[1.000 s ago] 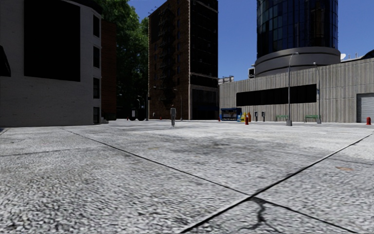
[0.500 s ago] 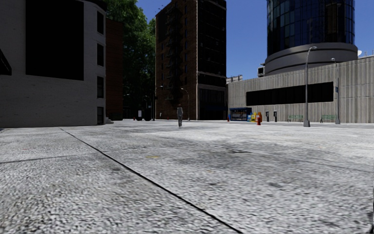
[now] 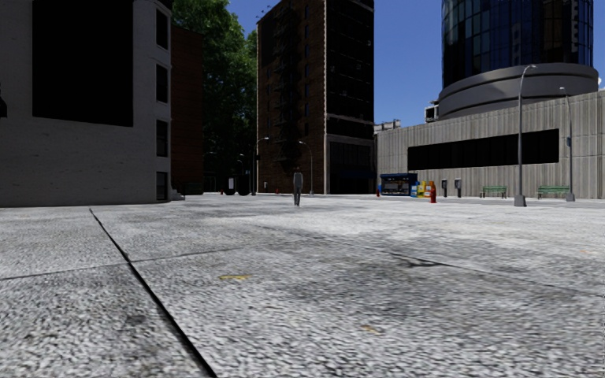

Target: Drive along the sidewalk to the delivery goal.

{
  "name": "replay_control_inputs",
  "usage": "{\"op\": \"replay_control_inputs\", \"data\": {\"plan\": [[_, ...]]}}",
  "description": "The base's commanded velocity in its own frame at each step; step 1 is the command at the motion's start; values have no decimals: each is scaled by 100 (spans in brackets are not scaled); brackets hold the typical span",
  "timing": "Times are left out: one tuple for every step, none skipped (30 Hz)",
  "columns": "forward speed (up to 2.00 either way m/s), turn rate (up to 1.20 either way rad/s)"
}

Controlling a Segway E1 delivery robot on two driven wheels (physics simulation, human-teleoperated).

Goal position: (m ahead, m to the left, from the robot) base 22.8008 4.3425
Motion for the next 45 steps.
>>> {"op": "replay_control_inputs", "data": {"plan": [[200, 0], [200, 0], [200, 0], [200, 0], [200, 0], [200, 6], [200, 14], [200, 14], [200, 17], [200, 18], [200, 18], [200, 18], [200, 18], [200, 15], [200, 14], [200, 14], [200, 13], [200, 13], [200, 13], [200, 7], [200, 7], [200, 0], [200, 0], [200, 0], [200, 0], [200, 0], [200, 0], [200, 0], [200, 0], [200, 0], [200, 0], [200, 0], [200, 0], [200, 0], [200, 0], [200, 0], [200, 0], [200, 0], [200, 0], [200, 0], [200, 0], [200, 0], [200, 0], [200, 0], [200, 0]]}}
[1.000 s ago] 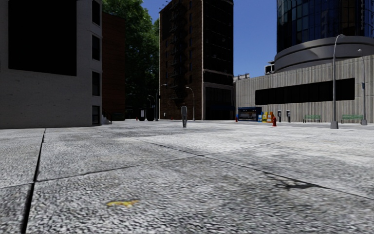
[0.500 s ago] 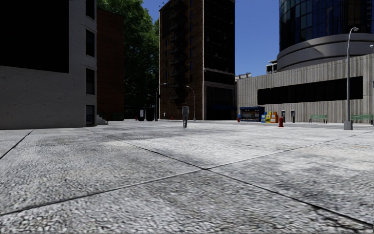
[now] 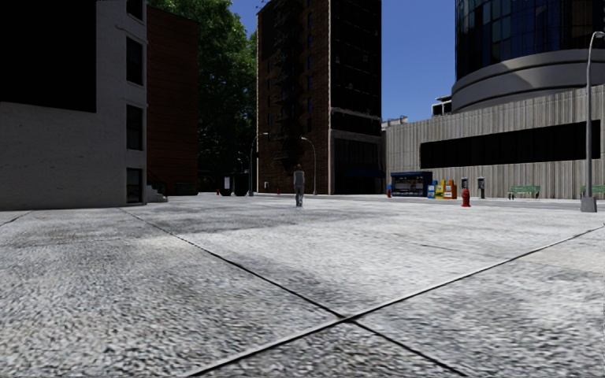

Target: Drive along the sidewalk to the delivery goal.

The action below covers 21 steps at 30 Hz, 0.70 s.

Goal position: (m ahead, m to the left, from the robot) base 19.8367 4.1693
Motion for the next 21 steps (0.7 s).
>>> {"op": "replay_control_inputs", "data": {"plan": [[200, 0], [200, 0], [200, 0], [200, 0], [200, 0], [200, 0], [200, 0], [200, 0], [200, 0], [200, 0], [200, 0], [200, 0], [200, 0], [200, 0], [200, 0], [200, 0], [200, 0], [200, 0], [200, 0], [200, 0], [200, 0]]}}
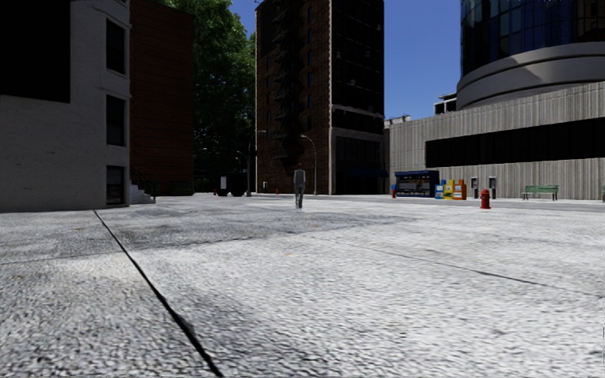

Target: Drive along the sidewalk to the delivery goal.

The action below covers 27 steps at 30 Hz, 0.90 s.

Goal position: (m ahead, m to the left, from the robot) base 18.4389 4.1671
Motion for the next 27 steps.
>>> {"op": "replay_control_inputs", "data": {"plan": [[200, 0], [200, 0], [200, 0], [200, 0], [200, 0], [200, 0], [200, 0], [200, 0], [200, 0], [200, 0], [200, 0], [200, 0], [200, 0], [200, 0], [200, 0], [200, 0], [200, 0], [200, 0], [200, 0], [200, 0], [200, 0], [200, 0], [200, 0], [200, 0], [200, 0], [200, 0], [200, 0]]}}
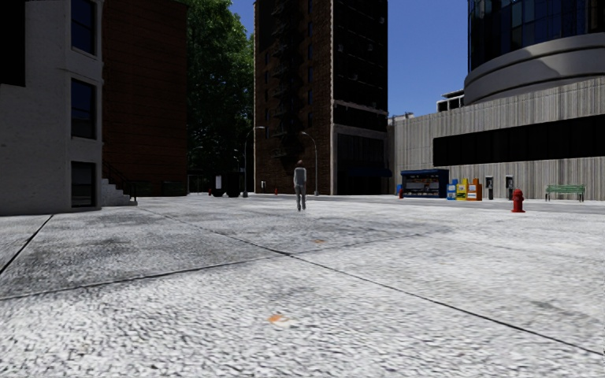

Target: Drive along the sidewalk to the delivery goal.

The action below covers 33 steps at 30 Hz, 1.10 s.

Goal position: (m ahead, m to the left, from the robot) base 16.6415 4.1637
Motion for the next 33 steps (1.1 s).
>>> {"op": "replay_control_inputs", "data": {"plan": [[200, 0], [200, 0], [200, 0], [200, 0], [200, 0], [200, 0], [200, 0], [200, 0], [200, 0], [200, 0], [200, 0], [200, 0], [200, 0], [200, 0], [200, 0], [200, 0], [200, 0], [200, 0], [200, 0], [200, 0], [200, 0], [200, 0], [200, 0], [200, -3], [200, -7], [200, -7], [200, -8], [200, -8], [200, -8], [200, -8], [200, -8], [200, -6], [200, 0]]}}
